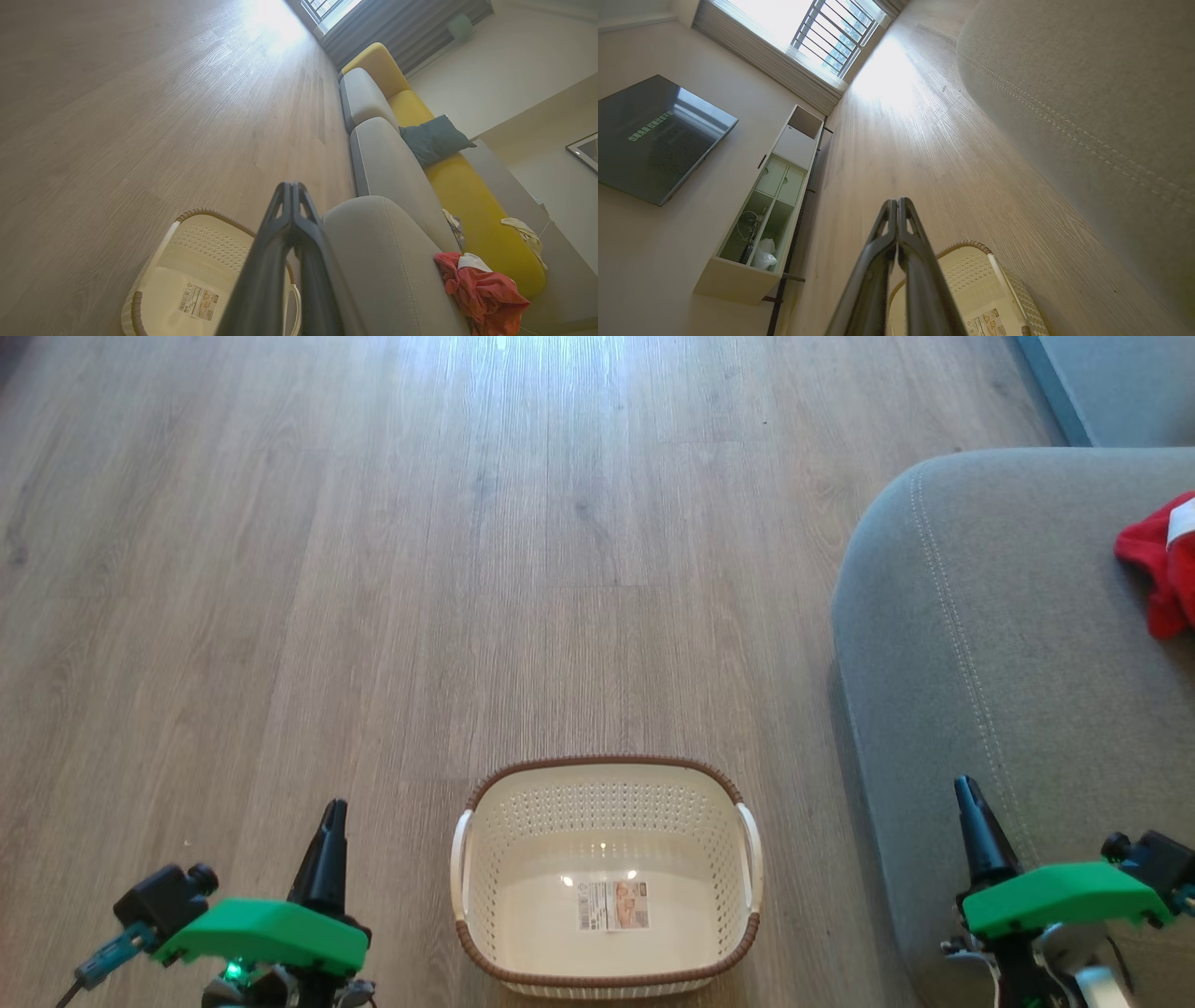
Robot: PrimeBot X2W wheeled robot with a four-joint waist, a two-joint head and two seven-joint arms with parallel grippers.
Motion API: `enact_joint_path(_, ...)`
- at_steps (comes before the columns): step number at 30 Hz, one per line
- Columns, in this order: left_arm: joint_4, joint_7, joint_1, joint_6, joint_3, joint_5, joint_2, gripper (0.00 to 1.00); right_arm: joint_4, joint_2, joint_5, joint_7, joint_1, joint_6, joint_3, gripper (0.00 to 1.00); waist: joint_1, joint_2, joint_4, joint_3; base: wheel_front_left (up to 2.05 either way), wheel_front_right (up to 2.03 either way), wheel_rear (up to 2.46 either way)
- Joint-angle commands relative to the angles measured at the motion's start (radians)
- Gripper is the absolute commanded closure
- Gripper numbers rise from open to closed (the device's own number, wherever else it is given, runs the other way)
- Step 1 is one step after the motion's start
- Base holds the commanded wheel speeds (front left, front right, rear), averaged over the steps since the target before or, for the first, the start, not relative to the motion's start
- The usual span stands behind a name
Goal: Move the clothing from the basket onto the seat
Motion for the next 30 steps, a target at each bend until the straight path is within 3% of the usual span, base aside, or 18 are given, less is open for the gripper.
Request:
enact_joint_path(1, -0.028, 0.007, -0.053, -0.009, 0.024, -0.026, 0.009, 1.00, -0.039, -0.004, 0.023, 0.008, -0.058, 0.000, 0.000, 1.00, 0.0000, 0.0000, -0.001, 0.000, 0.00, 0.00, 0.00)
enact_joint_path(30, -0.010, 0.092, -0.083, -0.048, 0.087, -0.327, 0.009, 1.00, -0.062, 0.021, 0.281, 0.093, -0.072, 0.000, -0.054, 1.00, 0.0000, 0.0000, -0.016, 0.007, 0.00, 0.00, 0.00)
